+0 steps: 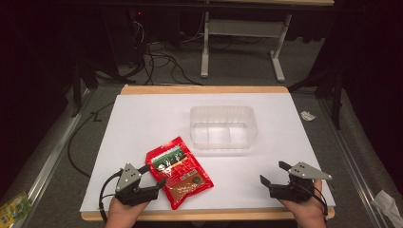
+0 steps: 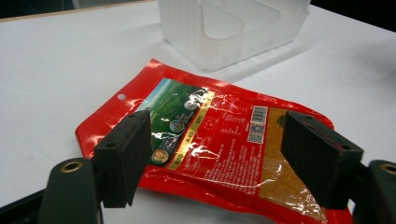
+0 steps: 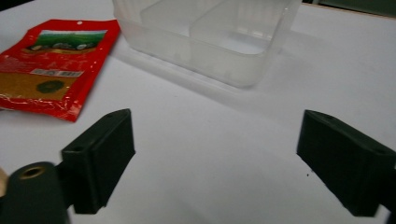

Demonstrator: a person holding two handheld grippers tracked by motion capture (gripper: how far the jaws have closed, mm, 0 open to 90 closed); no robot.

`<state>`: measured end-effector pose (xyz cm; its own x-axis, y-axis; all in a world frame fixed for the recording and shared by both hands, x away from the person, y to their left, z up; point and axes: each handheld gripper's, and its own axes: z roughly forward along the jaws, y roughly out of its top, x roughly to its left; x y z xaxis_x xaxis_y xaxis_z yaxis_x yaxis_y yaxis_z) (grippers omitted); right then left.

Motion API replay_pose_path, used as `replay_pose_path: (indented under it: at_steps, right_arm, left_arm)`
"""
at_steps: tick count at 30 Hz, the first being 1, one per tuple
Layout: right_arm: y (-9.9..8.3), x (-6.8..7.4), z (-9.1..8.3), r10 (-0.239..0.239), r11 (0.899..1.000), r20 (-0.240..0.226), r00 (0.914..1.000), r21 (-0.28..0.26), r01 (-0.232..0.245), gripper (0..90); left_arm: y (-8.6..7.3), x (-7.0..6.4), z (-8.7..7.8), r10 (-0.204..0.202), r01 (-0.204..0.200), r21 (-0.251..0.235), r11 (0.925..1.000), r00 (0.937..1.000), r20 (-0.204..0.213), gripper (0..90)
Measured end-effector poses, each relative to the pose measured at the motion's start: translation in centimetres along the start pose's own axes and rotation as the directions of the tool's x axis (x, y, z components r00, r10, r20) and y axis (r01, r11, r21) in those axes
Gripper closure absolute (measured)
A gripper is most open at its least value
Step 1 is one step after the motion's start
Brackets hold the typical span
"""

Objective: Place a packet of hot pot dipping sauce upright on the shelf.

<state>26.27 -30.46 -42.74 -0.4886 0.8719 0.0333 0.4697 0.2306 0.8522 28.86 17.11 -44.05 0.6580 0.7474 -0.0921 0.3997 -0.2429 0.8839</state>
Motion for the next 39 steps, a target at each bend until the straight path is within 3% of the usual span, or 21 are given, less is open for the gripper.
replay_pose_path:
  at_steps: [6,12,22,27,31,34,38,39]
  right_arm:
    - [-0.2,0.0,0.6,0.006,1.0,-0.022,0.9997,0.013,-0.005,8.8]
    - [-0.3,-0.1,0.8,0.009,1.0,-0.026,0.9996,0.017,-0.008,8.9]
    - [-0.6,-0.4,1.2,0.015,0.999,-0.035,0.9993,0.038,-0.013,10.2]
    - [-0.6,-0.3,1.3,0.014,0.999,-0.04,0.9991,0.04,-0.012,10.9]
    - [-0.7,-0.4,1.4,0.012,0.999,-0.041,0.9991,0.042,-0.011,11.8]
    - [-0.7,-0.4,1.4,0.019,0.999,-0.039,0.9991,0.048,-0.017,12.4]
    - [-0.7,-0.4,1.4,0.02,0.999,-0.039,0.9991,0.05,-0.018,13.6]
    - [-0.7,-0.4,1.4,0.018,0.999,-0.04,0.999,0.051,-0.016,14.2]
  left_arm:
    - [0.2,0.2,1.2,-0.012,0.012,0.013,0.9998,0.9999,-0.006,26.3]
    - [0.3,1.7,3.3,-0.048,0.051,0.058,0.997,0.998,-0.04,27.8]
    - [0.1,5.3,4.8,-0.139,0.151,0.075,0.9857,0.9798,-0.144,28.7]
    - [-0.1,7.0,5.2,-0.191,0.21,0.093,0.9733,0.9644,-0.183,29.7]
    - [-0.4,8.0,5.7,-0.233,0.253,0.109,0.9612,0.9573,-0.171,35.2]
    - [-0.5,8.4,6.0,-0.273,0.294,0.123,0.9479,0.9483,-0.162,39.6]
    - [-0.6,8.7,6.2,-0.304,0.32,0.167,0.9324,0.9455,-0.116,48.3]
    - [-0.6,8.7,6.2,-0.302,0.318,0.171,0.9324,0.9466,-0.113,50.9]
